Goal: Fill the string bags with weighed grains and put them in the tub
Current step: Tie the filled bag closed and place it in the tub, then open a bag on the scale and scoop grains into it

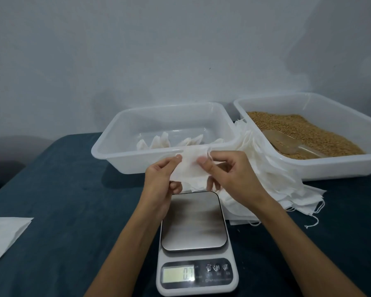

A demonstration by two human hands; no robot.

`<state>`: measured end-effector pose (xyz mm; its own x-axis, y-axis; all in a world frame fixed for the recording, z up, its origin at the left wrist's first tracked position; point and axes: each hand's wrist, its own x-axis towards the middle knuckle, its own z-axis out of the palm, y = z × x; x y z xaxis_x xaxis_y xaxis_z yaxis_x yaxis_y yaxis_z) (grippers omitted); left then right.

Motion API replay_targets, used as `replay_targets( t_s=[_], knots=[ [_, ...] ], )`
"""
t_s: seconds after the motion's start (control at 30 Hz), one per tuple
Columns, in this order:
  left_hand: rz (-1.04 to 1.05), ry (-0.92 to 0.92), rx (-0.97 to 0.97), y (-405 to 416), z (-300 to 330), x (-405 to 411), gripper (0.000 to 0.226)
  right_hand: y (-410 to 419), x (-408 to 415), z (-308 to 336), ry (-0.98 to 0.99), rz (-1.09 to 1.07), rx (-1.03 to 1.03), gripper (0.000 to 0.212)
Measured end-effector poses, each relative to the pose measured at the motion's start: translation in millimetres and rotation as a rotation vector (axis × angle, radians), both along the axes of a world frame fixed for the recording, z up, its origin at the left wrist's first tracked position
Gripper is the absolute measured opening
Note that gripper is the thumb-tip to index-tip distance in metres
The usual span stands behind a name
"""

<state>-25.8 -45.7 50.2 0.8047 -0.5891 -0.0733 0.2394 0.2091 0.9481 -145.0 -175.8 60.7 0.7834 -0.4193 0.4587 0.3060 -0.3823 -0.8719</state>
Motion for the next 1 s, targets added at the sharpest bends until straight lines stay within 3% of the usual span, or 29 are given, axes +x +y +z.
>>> replay_targets(
  t_s=[0.07, 0.33, 0.53, 0.77, 0.93, 1.0],
  knots=[
    [-0.051, 0.012, -0.002, 0, -1, 0, 0.020, 5, 1, -1, -0.007, -0.009, -0.090, 0.026],
    [-0.092, -0.033, 0.039, -1, 2, -3, 0.017, 5, -1, -1, -0.154, -0.187, -0.101, 0.048],
    [-0.044, -0.201, 0.087, -3, -1, -7, 0.025, 6, 1, -4, -0.079, -0.090, -0.085, 0.033],
    [-0.009, -0.053, 0.022, -2, 1, -2, 0.017, 0, 0, -1, -0.093, -0.238, -0.020, 0.049],
    [-0.140, -0.100, 0.105, -1, 4, -8, 0.043, 0, -1, 0, -0.107, -0.233, 0.013, 0.045],
    [-0.150, -0.124, 0.124, -4, 6, -15, 0.042, 2, -1, -1, -0.083, -0.205, 0.002, 0.044]
  ],
)
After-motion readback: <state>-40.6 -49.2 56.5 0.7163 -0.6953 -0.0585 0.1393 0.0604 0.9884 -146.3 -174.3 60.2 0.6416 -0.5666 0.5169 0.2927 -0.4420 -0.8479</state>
